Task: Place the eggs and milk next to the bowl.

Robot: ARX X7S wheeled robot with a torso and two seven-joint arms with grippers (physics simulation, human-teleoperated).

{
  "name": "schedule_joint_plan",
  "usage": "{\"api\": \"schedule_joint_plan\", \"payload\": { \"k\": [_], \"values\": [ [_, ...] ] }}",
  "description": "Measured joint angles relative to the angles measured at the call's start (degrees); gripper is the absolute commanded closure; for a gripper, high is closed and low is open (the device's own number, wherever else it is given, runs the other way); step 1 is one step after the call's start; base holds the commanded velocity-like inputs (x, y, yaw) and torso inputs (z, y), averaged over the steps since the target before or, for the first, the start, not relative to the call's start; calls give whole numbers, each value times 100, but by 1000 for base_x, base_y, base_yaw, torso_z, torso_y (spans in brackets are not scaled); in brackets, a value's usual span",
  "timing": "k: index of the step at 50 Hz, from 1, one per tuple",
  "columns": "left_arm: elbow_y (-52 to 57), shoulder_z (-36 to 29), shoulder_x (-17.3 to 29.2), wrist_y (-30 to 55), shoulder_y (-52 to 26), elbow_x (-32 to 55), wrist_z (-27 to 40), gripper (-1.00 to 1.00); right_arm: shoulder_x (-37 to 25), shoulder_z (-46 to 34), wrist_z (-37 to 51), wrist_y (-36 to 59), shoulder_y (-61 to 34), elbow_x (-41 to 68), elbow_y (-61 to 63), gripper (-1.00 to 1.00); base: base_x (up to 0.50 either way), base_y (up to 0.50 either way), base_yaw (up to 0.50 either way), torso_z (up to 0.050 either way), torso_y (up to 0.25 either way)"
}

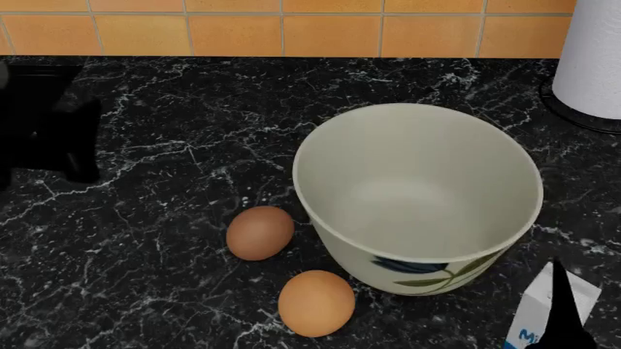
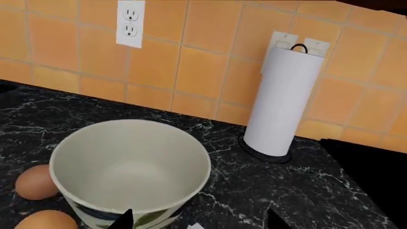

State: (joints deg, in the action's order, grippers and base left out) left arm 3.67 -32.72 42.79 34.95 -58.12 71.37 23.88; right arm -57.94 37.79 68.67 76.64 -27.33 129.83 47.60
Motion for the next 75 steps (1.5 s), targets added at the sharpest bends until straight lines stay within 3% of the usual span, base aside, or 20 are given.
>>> {"api": "schedule_joint_plan", "payload": {
  "k": [16,27,38,53,75],
  "values": [
    [13,-56,-38,-24,34,-65,-49,-100,285,1536,-300,796,977,524,-19,-100,0,0,0,0,0],
    [56,-79,-31,-52,92,-90,-80,-100,477,2581,-1606,1139,1875,-259,195,-100,0,0,0,0,0],
    [95,-95,-16,-77,147,-118,-98,-100,812,3096,-3378,1233,2476,-1754,494,-100,0,0,0,0,0],
    [194,-96,10,-69,186,-95,-61,-100,1250,2977,-5356,1040,2851,-3972,795,-100,0,0,0,0,0],
    [253,-104,27,-49,200,-94,-12,-100,1369,1875,-6682,138,3275,-6181,706,-100,0,0,0,0,0]
  ]
}}
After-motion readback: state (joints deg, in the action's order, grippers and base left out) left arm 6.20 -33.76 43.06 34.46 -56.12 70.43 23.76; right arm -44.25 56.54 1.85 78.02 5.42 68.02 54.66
